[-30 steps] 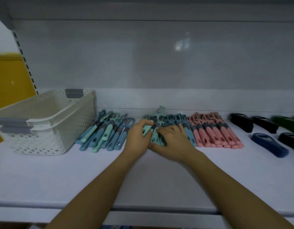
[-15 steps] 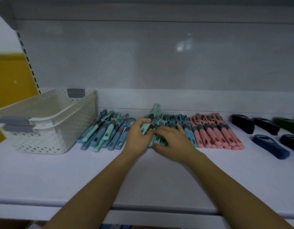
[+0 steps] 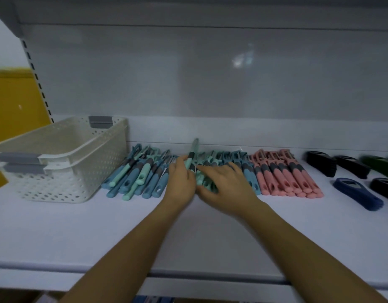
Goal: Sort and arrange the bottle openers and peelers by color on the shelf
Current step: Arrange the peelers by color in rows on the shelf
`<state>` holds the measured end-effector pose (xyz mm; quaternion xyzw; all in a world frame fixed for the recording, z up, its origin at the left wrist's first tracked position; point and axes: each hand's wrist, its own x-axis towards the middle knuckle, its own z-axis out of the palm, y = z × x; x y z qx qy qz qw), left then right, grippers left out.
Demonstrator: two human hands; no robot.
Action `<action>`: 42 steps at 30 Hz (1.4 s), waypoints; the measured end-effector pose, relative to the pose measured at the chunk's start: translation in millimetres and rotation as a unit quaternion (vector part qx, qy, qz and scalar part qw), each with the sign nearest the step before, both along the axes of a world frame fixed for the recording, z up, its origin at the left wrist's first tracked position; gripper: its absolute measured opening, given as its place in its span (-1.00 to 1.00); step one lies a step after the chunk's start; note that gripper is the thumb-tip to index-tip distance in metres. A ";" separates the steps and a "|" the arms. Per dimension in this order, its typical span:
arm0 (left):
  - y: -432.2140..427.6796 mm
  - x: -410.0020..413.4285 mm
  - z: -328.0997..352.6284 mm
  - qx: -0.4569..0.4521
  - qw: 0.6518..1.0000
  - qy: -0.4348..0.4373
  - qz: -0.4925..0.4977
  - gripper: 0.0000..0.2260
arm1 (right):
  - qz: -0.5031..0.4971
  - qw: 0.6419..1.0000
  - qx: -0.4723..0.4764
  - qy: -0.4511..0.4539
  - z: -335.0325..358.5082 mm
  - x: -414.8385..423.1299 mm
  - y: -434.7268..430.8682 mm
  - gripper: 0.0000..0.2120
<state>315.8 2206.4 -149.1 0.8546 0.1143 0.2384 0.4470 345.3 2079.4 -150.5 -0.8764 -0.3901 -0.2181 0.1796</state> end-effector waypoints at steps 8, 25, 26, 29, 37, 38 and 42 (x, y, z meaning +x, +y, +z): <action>0.4 -0.9 -0.9 0.056 0.997 0.041 -0.036 -0.69 | -0.006 0.986 0.152 0.071 6.3 4.4 2.0 -0.63; 8.6 5.4 -6.6 0.026 0.999 0.044 -0.007 -0.69 | -0.056 0.993 -0.070 0.070 3.1 4.7 -8.0 -0.49; 8.6 5.8 -6.8 0.029 0.999 0.044 -0.007 -0.69 | -0.054 0.993 -0.063 0.080 4.9 3.9 -8.1 -0.53; 8.4 9.1 -9.7 0.041 0.998 0.044 -0.014 -0.71 | -0.033 0.995 -0.009 0.095 5.9 4.3 -6.8 -0.64; 9.3 13.0 -14.9 0.113 0.992 0.056 -0.026 -0.74 | 0.011 0.991 0.049 0.125 4.1 8.3 -7.1 -0.71; 9.4 13.0 -14.9 0.121 0.991 0.058 -0.030 -0.74 | 0.014 0.991 0.039 0.131 3.2 8.4 -7.3 -0.71; 10.7 11.0 -12.7 0.149 0.987 0.049 -0.044 -0.74 | -0.012 0.990 -0.011 0.140 1.8 8.3 -8.3 -0.68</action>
